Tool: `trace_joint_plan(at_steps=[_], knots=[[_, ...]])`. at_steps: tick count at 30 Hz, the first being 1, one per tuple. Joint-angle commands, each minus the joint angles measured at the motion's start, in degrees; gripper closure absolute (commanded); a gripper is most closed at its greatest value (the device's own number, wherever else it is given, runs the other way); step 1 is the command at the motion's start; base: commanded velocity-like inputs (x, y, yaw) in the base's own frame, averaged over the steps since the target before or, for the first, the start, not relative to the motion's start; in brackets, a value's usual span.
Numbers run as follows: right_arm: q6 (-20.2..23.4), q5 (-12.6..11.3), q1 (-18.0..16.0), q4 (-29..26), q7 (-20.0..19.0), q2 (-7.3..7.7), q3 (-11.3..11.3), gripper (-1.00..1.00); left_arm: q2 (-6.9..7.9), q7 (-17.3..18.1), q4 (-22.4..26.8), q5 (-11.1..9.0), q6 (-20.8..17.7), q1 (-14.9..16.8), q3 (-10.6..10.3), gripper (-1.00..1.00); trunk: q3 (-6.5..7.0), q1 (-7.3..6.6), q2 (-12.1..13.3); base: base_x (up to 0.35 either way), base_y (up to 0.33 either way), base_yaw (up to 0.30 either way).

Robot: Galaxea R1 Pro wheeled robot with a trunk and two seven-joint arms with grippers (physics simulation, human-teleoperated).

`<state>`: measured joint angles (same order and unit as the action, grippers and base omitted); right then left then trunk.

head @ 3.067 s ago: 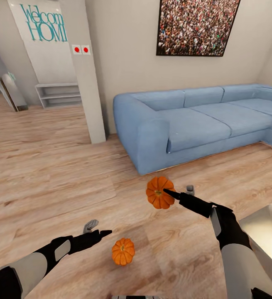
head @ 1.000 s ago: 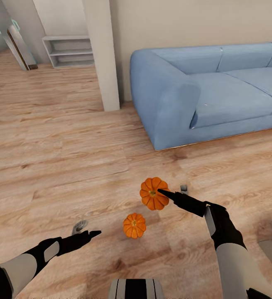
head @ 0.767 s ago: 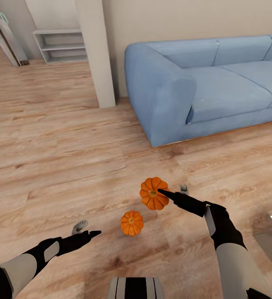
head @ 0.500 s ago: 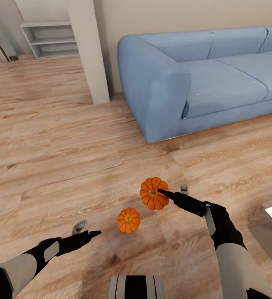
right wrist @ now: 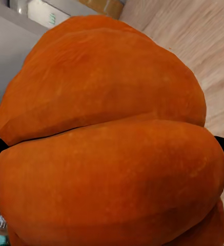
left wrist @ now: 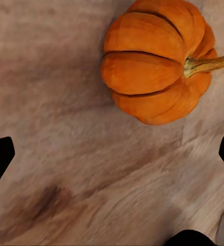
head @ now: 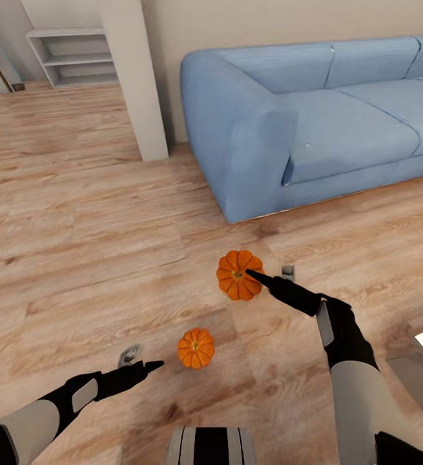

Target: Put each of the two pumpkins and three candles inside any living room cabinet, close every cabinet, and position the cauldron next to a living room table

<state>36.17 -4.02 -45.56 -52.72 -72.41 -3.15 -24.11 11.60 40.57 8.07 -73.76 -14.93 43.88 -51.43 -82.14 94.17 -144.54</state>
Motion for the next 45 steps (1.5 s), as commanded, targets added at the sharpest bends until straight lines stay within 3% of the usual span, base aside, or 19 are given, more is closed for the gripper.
trace_joint_plan(at_steps=[1, 4, 10, 11, 24, 27, 32, 37, 45], knots=[[-0.05, -0.32, -0.33, -0.33, 0.20, -0.33, 0.07, 1.00, 0.08, 0.03, 0.17, 0.01, -0.01, -0.01, 0.04, -1.00, 0.00, 0.00, 0.00, 0.303, -0.100, 0.000], [-0.12, -1.66, -1.32, -1.36, 0.33, -1.30, 0.12, 1.00, 0.21, 0.03, 0.13, -0.16, -0.01, -0.02, 0.17, -1.00, 0.00, 0.00, 0.00, 0.154, -0.045, 0.000], [-0.14, -4.13, -2.78, -3.40, 0.55, -1.46, 0.37, 1.00, 0.33, -0.14, 0.09, -0.24, -0.01, -0.02, 0.19, -1.00, 0.00, 0.00, 0.00, 0.050, -0.004, 0.000], [-0.14, -4.29, -2.78, -6.35, 0.57, -1.48, 0.37, 1.00, 0.35, -0.21, 0.07, -0.24, -0.01, -0.02, 0.21, -1.00, 0.00, 0.00, 0.00, 0.218, -0.001, 0.000], [-0.40, -4.41, -2.78, -6.25, 0.61, -1.54, 0.45, 1.00, -0.09, -2.40, 0.09, -0.33, 0.72, -0.02, 0.30, -1.00, 0.00, 0.00, 0.00, 0.062, 0.000, 0.000], [-0.40, -4.42, -2.78, -6.25, 0.61, -1.51, 0.44, 1.00, -0.75, -2.55, 0.10, -0.27, 3.02, -0.02, 0.28, -1.00, -0.67, 0.08, -0.04, 0.000, 0.000, 0.000], [-0.41, -4.42, -2.78, -6.25, 0.61, -1.53, 0.45, 1.00, -1.67, -2.60, 0.10, -0.17, 3.73, -0.02, 0.20, -1.00, -1.33, 0.16, -0.08, 0.000, 0.000, 0.000], [-0.40, -4.42, -2.78, -6.25, 0.61, -1.54, 0.47, 1.00, -1.75, -2.60, 0.10, -0.16, 3.77, -0.02, 0.19, -1.00, -2.44, 0.29, -0.15, 0.000, 0.000, 0.000], [-0.44, -4.42, -2.78, -6.25, 0.61, -1.53, 0.46, 1.00, -1.84, -2.56, 0.12, -0.16, 3.77, -0.02, 0.19, -1.00, -2.88, 0.34, -0.17, 0.000, 0.000, 0.000]])
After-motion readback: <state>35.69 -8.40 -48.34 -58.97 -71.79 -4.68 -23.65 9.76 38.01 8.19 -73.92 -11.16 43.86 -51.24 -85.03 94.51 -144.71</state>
